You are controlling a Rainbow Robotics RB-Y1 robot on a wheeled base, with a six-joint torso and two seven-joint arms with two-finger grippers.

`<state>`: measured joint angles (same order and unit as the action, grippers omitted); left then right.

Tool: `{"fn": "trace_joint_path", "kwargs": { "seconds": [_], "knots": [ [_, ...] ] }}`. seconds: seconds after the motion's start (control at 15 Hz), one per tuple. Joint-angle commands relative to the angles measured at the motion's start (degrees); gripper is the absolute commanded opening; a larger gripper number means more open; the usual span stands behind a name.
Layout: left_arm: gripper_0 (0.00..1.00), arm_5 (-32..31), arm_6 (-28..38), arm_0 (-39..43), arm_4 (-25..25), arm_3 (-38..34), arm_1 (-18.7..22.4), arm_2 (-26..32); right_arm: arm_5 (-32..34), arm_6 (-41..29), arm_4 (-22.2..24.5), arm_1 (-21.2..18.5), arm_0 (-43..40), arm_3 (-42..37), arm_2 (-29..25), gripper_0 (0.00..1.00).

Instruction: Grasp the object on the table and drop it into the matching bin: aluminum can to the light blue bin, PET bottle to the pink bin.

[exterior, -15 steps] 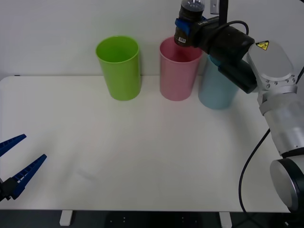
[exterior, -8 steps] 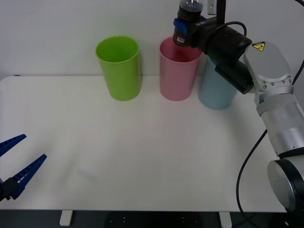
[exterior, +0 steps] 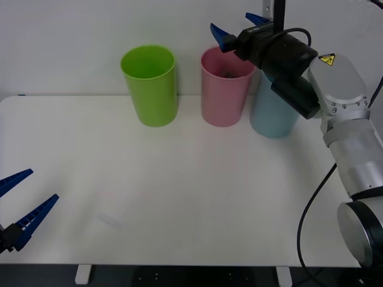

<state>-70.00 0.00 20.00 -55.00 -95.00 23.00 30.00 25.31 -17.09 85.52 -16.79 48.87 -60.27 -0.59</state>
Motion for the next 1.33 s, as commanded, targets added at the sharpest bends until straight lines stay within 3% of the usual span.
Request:
{"fn": "trace_joint_path", "kwargs": {
  "seconds": [0.07, 0.4, 0.87, 1.33],
  "knots": [
    [1.0, 0.0, 0.0, 0.0, 0.0, 0.0, 0.0, 0.0, 0.0, 0.31, -0.27, 0.0, -2.73, -3.89, -0.02, 1.0],
    [1.0, 0.0, 0.0, 0.0, 0.0, 0.0, 0.0, 0.0, 2.2, 0.22, -0.27, -0.62, -11.17, -14.62, -0.02, 1.0],
    [1.0, 0.0, 0.0, 0.0, 0.0, 0.0, 0.0, 0.0, 6.95, 0.92, -1.94, -4.75, -22.86, -26.13, -0.81, 1.0],
    [1.0, 0.0, 0.0, 0.0, 0.0, 0.0, 0.0, 0.0, 24.0, 5.31, -2.11, -5.45, -31.03, -28.86, -12.68, 1.0]
  ]
}}
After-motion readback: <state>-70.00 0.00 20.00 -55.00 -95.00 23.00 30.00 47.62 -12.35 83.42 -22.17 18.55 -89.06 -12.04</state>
